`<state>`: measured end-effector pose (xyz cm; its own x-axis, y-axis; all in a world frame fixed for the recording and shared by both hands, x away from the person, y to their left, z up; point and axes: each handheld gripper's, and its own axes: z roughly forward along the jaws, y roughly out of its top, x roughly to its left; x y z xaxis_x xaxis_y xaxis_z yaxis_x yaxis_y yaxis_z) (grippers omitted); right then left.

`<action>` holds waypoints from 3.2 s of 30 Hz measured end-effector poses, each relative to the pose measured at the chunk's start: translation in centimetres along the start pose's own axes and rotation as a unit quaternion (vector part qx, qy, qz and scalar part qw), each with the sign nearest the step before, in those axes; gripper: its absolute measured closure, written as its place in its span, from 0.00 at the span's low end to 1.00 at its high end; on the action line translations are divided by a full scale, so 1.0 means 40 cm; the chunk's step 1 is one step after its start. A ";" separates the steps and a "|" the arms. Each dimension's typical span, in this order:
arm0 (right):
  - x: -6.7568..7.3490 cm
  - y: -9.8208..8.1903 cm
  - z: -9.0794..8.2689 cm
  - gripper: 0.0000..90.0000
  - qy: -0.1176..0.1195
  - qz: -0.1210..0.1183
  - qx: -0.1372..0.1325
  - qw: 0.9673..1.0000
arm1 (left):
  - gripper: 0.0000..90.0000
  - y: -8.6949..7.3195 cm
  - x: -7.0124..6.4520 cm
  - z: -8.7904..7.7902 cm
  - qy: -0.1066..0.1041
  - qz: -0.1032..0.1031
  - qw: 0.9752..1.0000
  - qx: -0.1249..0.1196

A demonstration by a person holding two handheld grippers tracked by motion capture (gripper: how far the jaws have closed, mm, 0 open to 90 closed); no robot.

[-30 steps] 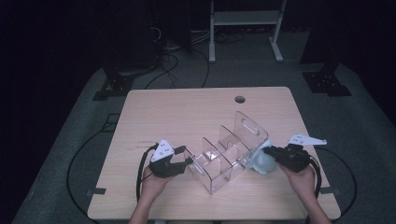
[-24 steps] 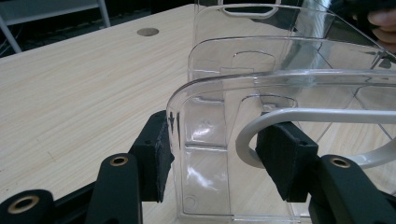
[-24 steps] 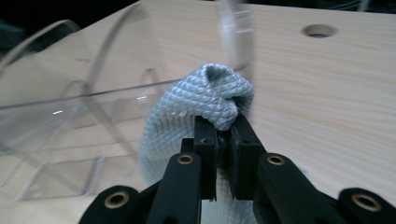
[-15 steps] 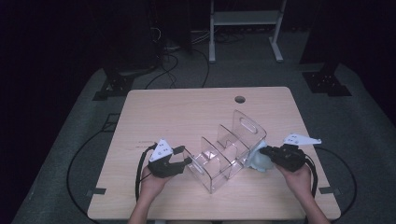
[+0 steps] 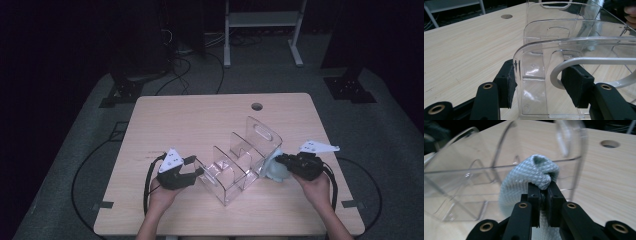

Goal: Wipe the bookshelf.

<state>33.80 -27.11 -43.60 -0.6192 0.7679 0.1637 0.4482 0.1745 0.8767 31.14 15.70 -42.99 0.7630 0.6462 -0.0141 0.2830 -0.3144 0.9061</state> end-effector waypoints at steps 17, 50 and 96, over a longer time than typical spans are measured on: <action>-0.015 -0.002 0.025 0.92 -0.007 0.008 -0.001 1.000 | 0.52 0.000 0.000 0.001 0.005 -0.001 1.000 -0.002; 0.101 -0.030 0.033 0.92 0.053 -0.021 -0.015 0.998 | 0.52 -0.001 0.000 0.000 0.006 -0.003 1.000 -0.002; 0.230 -0.021 0.046 0.92 0.130 -0.077 0.009 0.988 | 0.58 -0.001 -0.010 -0.005 -0.030 0.011 1.000 0.000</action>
<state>28.90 -19.06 -43.67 -0.8252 0.5467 0.1421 0.3460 0.2903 0.8922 30.71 15.62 -42.94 0.8020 0.5970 -0.0201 0.2670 -0.3280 0.9062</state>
